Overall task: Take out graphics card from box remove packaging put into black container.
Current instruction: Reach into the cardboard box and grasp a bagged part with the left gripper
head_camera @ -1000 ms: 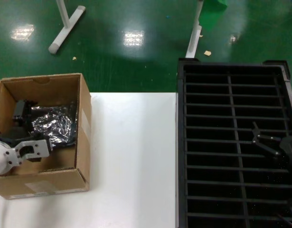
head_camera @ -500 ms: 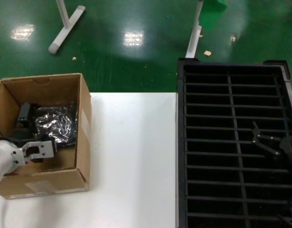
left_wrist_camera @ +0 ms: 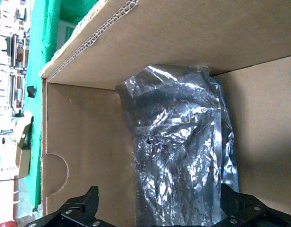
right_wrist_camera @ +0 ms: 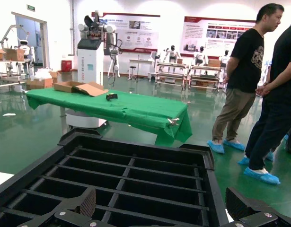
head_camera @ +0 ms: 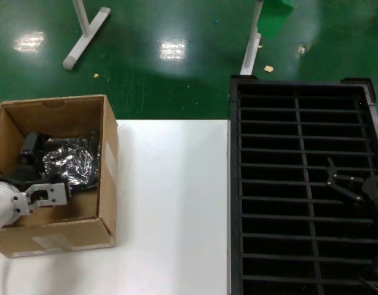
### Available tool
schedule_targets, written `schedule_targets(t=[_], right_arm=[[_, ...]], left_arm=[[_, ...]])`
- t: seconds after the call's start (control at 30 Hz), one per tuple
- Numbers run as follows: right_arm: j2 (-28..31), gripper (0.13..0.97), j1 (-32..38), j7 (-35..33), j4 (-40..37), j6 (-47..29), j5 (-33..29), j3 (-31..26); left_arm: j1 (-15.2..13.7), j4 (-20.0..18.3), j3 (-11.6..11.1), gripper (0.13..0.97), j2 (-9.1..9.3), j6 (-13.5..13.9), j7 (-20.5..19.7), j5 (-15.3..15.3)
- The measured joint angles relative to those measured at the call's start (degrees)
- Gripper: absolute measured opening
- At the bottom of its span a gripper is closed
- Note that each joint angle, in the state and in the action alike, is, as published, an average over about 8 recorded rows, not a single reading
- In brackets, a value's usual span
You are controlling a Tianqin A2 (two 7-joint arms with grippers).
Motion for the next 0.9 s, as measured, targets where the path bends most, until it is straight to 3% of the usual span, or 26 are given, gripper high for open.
schedule_targets(t=[0.13, 0.4, 0.53, 0.9], right_arm=[[0.0, 0.966, 0.0, 0.0, 0.0, 0.0, 0.0, 0.0], [0.0, 0.966, 0.0, 0.0, 0.0, 0.0, 0.0, 0.0], [0.0, 0.966, 0.0, 0.0, 0.0, 0.0, 0.0, 0.0], [0.0, 0.966, 0.0, 0.0, 0.0, 0.0, 0.0, 0.0]], left_arm=[[0.12, -0.11, 0.0, 0.889, -0.1, 0.13, 0.56, 0.01], [0.35, 0.75, 0.0, 0.748, 0.43, 0.94, 0.95, 0.27], [0.46, 1.25, 0.0, 0.748, 0.77, 1.27, 0.95, 0.54], [0.46, -0.35, 0.0, 0.485, 0.25, 0.19, 2.0, 0.13]])
